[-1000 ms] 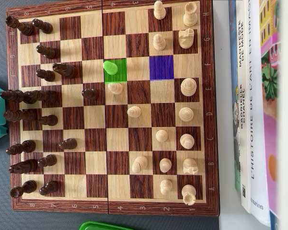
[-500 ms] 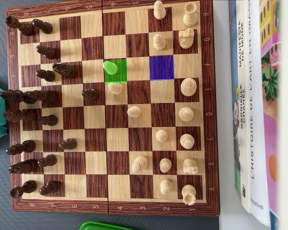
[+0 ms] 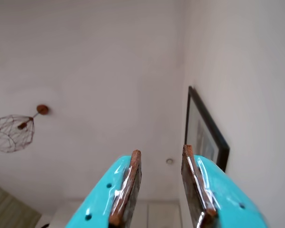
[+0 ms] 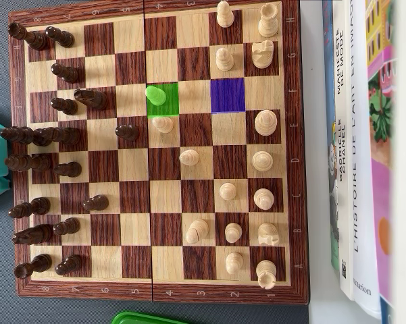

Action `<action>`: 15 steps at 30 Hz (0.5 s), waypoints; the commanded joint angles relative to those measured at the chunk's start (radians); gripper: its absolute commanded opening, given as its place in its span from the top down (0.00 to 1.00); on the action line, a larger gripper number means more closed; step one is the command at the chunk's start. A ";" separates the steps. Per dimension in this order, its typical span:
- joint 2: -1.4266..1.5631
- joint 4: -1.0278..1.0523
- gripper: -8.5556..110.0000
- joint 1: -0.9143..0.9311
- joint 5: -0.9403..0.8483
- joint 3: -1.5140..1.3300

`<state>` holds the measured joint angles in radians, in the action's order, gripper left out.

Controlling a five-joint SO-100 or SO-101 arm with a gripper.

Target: Play chess

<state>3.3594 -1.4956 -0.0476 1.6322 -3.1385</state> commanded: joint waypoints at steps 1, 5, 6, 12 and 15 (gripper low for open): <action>-0.009 -0.075 0.81 -0.002 -0.008 -0.021; -0.009 -0.158 0.81 -0.003 -0.008 -0.021; -0.009 -0.173 0.81 -0.003 -0.008 -0.021; -0.009 -0.245 0.81 0.000 -0.008 -0.021; -0.009 -0.279 0.81 0.003 -0.008 -0.021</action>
<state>3.3594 -1.7533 -0.0430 1.6322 -3.1385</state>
